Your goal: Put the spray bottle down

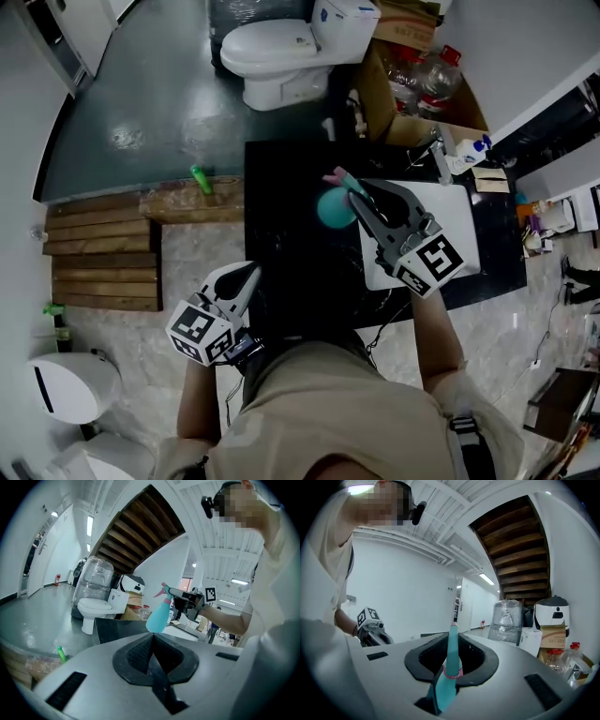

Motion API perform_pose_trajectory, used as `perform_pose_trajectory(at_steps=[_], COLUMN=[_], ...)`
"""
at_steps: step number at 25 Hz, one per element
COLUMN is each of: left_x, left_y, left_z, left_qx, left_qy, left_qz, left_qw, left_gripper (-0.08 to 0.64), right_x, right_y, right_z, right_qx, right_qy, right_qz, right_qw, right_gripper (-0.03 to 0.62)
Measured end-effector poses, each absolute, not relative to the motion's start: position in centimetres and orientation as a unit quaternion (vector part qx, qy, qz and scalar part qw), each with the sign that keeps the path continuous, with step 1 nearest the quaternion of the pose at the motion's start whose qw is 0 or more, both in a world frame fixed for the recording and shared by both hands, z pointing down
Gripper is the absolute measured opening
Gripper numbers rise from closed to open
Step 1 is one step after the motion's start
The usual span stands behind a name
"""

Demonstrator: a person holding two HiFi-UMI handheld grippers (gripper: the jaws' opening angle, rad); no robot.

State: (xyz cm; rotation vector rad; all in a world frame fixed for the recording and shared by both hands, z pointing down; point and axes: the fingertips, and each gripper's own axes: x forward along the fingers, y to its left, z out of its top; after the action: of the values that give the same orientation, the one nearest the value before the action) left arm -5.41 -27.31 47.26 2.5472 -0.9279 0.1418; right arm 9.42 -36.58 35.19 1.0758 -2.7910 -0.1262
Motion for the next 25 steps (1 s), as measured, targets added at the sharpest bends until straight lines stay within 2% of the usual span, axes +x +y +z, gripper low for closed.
perform_pose_trajectory(at_steps=[25], left_x=[-6.8], left_y=[-29.0], left_z=[47.5], left_qx=[0.898], left_qy=[-0.378], left_qz=[0.062], left_qw=[0.217], left_gripper=[0.011], right_x=[7.9], right_y=[-43.3], right_z=[36.3], right_qx=[0.312], right_qy=[-0.947], right_qz=[-0.032], right_qw=[0.074], right_gripper=[0.072])
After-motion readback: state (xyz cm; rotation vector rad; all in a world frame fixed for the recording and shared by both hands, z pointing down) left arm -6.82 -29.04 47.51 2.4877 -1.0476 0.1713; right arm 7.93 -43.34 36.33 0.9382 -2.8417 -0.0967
